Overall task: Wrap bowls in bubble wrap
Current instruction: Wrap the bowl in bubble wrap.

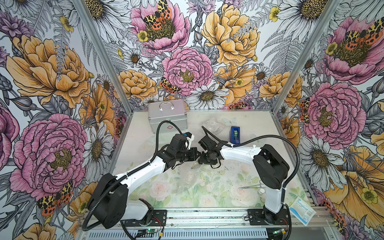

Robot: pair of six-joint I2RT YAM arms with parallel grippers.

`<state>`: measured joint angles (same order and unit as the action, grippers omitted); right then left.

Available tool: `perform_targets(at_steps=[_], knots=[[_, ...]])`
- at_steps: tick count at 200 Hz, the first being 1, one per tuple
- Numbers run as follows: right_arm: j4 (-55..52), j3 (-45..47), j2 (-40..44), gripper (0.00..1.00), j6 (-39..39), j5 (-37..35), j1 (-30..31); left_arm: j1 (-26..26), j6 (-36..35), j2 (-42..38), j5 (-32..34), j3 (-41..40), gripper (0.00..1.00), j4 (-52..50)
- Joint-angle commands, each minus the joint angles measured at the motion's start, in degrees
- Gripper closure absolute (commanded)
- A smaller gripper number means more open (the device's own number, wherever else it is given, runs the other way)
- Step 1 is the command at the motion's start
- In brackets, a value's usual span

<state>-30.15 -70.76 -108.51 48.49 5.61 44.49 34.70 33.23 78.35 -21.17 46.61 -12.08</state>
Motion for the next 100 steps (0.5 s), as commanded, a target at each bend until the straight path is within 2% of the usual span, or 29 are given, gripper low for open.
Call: perform_targets(at_steps=[1, 45, 100], knots=[[7.1, 4.0, 5.4, 0.41, 4.6, -0.4, -0.9, -0.1, 1.0, 2.0, -0.7, -1.3, 1.00, 0.9], [11.3, 7.0, 6.2, 0.44, 7.1, 1.4, -0.9, -0.3, 3.2, 5.4, -1.2, -1.2, 1.00, 2.5], [13.3, 10.6, 14.4, 0.38, 7.4, 0.3, -1.6, -2.8, 4.9, 9.7, -2.6, -1.0, 1.00, 1.7]])
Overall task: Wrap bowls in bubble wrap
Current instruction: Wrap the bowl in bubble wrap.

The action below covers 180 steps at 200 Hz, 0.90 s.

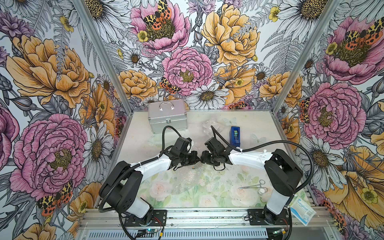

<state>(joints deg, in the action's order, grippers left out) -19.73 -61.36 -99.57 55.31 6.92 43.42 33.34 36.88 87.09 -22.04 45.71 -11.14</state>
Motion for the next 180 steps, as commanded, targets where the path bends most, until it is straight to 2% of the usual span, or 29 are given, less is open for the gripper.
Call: perform_targets(at_steps=[1, 26, 52, 91, 142, 158, 180], knots=[[2.9, 1.3, 5.6, 0.37, 0.6, -1.1, -0.5, -1.5, 1.3, 1.0, -1.7, -0.1, 1.00, 0.7], [2.4, 4.0, 7.7, 0.35, 0.4, -1.4, -0.8, -1.7, 1.4, 1.0, -2.0, -0.3, 1.00, 0.9], [1.3, 5.1, 5.5, 0.40, 0.1, -1.8, -1.7, -1.3, 1.4, -0.9, -1.7, -0.1, 1.00, 0.6], [0.0, -0.6, -1.6, 0.40, -3.2, 1.2, -1.2, 0.9, 0.5, -2.1, -0.7, 1.1, 1.00, -1.0], [-0.7, -3.2, -4.9, 0.39, -2.3, 2.7, -1.1, 4.2, -0.3, -0.4, -2.3, 2.5, 1.00, -1.8], [-0.6, -3.0, -4.1, 0.40, -1.6, 1.9, -1.1, 4.2, -0.7, 2.2, -2.9, 3.3, 1.00, -3.1], [-0.1, -0.9, 1.4, 0.39, -0.3, -1.3, -1.6, 3.4, -0.2, 4.5, -4.3, 3.2, 1.00, -2.7]])
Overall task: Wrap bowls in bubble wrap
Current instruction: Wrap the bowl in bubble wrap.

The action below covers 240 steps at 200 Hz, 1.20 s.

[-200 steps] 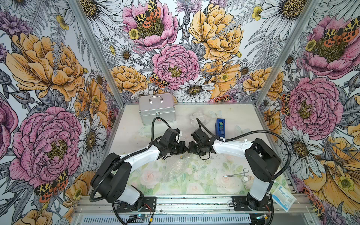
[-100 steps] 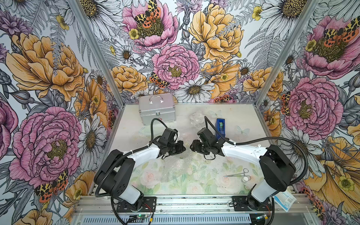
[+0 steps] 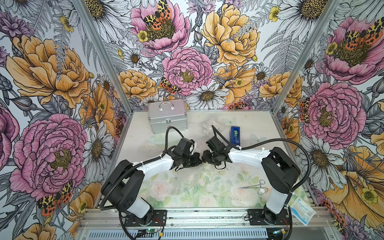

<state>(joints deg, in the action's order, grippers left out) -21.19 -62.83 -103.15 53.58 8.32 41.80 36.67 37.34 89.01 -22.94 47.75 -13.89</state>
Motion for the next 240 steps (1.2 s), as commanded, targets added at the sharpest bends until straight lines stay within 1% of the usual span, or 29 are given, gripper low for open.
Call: perform_targets(at_steps=[1, 24, 46, 64, 83, 98, 122, 135, 140, 156, 172, 187, 202, 215, 229, 240], knots=[[1.4, 0.7, 5.2, 0.39, 1.5, -2.7, 0.0, 0.0, -0.6, 2.7, -3.5, 1.2, 1.00, 0.1], [1.2, 1.5, 10.0, 0.35, 1.6, -3.0, -0.5, -0.1, -0.4, 3.8, -4.3, 1.3, 1.00, 0.5], [0.6, 1.7, 10.8, 0.32, 1.7, -2.1, -0.7, 0.0, -0.4, 4.2, -4.5, 1.5, 1.00, 0.5], [0.5, 1.2, 8.4, 0.31, 1.3, -0.7, -0.7, 0.0, -0.3, 4.0, -4.3, 1.4, 1.00, 0.5], [0.3, -1.0, 4.1, 0.30, 0.2, 2.3, -0.2, 0.0, -0.3, 3.8, -4.0, 1.5, 1.00, 0.4], [0.3, -2.0, 1.4, 0.29, -0.3, 3.1, 0.1, 0.0, -0.4, 3.6, -3.9, 1.6, 1.00, 0.2], [0.3, -2.7, -1.2, 0.30, -0.3, 3.6, 0.2, -0.1, -0.6, 3.2, -3.6, 1.8, 1.00, -0.3], [0.2, -2.4, -1.3, 0.33, -0.2, 3.2, 0.0, -0.2, -0.8, 2.5, -3.0, 2.2, 1.00, -1.3], [0.2, -2.3, -1.2, 0.35, -0.1, 3.2, 0.0, -0.3, -0.9, 2.0, -2.6, 2.3, 0.97, -1.8], [0.1, -2.1, -1.3, 0.41, -0.3, 3.6, -0.2, -1.0, -0.3, -0.7, -1.6, 2.7, 0.80, -3.8], [0.0, -2.0, -1.8, 0.49, -0.6, 4.0, -0.3, -2.8, 1.4, -5.4, -1.3, 2.8, 0.65, -5.6], [-0.1, -2.3, -2.5, 0.56, -1.0, 4.3, -0.3, -4.9, 2.7, -10.3, -1.1, 2.9, 0.54, -7.2], [-0.2, -2.6, -3.2, 0.62, -1.4, 4.5, -0.3, -7.2, 2.9, -14.0, -1.0, 3.6, 0.47, -10.0], [-0.3, -3.1, -3.5, 0.66, -1.7, 4.7, -0.3, -9.8, 2.4, -16.2, -1.5, 4.2, 0.43, -12.3], [-0.4, -3.6, -3.5, 0.71, -2.5, 4.9, -0.3, -13.2, 0.8, -16.8, -0.7, 4.2, 0.39, -14.6], [-0.7, -3.8, -3.0, 0.76, -4.0, 5.0, -0.3, -15.7, -0.3, -15.6, -1.1, 3.5, 0.38, -15.1]])
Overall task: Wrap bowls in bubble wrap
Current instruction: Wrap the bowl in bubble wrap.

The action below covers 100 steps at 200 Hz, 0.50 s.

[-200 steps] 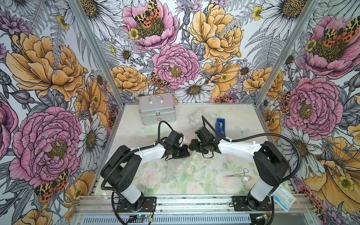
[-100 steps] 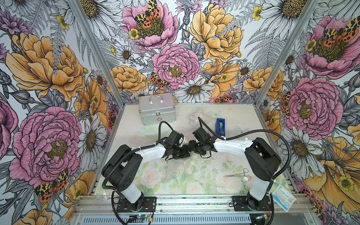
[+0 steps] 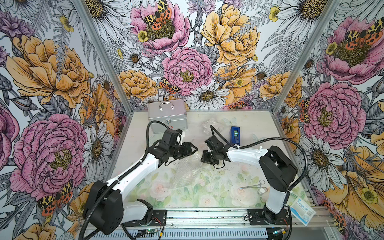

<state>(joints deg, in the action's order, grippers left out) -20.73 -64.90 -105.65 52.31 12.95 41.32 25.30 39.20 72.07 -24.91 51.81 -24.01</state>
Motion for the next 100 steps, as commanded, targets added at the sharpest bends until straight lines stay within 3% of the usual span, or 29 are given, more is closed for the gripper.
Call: perform_targets(at_steps=[1, 20, 68, 100], knots=[[-1.3, -1.7, -0.5, 0.76, -2.9, 0.3, 0.2, -4.5, -2.2, 1.6, 0.8, -0.6, 0.38, -5.0], [-3.7, -2.4, 0.3, 0.83, -7.6, 0.9, -0.2, -5.2, -4.2, 5.8, -0.7, -1.0, 0.39, -4.9], [-6.9, 0.4, 2.9, 0.89, -13.7, 3.5, -1.4, 4.2, -4.9, 13.3, 3.6, 1.4, 0.37, -2.4], [-6.8, 2.8, 5.2, 0.93, -14.5, 3.5, -2.9, 2.5, -4.7, 14.7, 4.3, 1.5, 0.34, -2.3]])
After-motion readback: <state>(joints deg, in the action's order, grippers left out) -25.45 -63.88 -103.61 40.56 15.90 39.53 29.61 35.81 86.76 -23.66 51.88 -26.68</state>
